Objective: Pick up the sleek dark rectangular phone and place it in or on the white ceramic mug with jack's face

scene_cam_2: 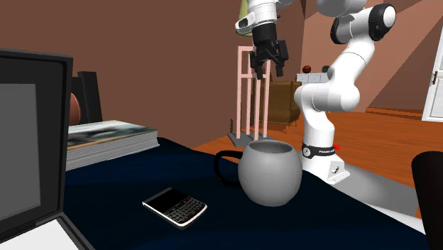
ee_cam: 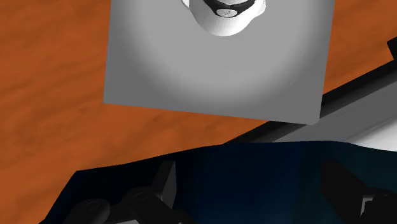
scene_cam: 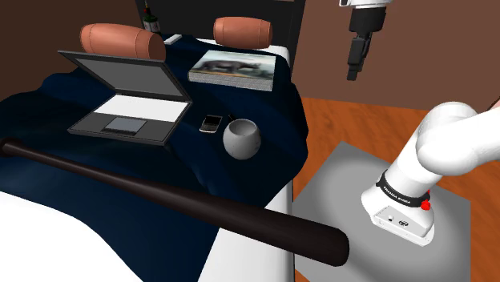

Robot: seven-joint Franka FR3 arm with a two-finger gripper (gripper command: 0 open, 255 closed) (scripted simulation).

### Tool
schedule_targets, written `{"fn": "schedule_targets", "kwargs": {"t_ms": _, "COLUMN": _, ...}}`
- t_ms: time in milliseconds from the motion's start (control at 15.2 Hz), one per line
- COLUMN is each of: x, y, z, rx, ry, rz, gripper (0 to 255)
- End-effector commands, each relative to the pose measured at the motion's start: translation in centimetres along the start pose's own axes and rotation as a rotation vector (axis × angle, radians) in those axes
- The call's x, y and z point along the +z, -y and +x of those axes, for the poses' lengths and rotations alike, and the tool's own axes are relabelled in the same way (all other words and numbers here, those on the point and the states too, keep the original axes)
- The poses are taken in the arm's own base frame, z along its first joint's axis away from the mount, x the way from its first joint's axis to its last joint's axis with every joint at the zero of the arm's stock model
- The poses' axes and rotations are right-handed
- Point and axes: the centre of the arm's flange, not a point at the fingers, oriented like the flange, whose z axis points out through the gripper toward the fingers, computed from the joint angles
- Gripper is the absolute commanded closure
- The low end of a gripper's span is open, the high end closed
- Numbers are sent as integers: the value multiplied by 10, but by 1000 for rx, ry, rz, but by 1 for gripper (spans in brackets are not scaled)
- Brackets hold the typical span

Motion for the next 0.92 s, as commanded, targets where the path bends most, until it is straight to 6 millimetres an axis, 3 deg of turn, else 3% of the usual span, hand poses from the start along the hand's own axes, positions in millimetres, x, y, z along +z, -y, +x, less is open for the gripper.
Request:
{"fn": "schedule_targets", "kwargs": {"t_ms": 0, "x": 0, "y": 0, "z": 0, "rx": 0, "ry": 0, "rz": 0, "gripper": 0}}
{"fn": "schedule_targets", "kwargs": {"t_ms": 858, "x": 59, "y": 102, "z": 111, "rx": 339, "ry": -67, "rz": 28, "gripper": 0}}
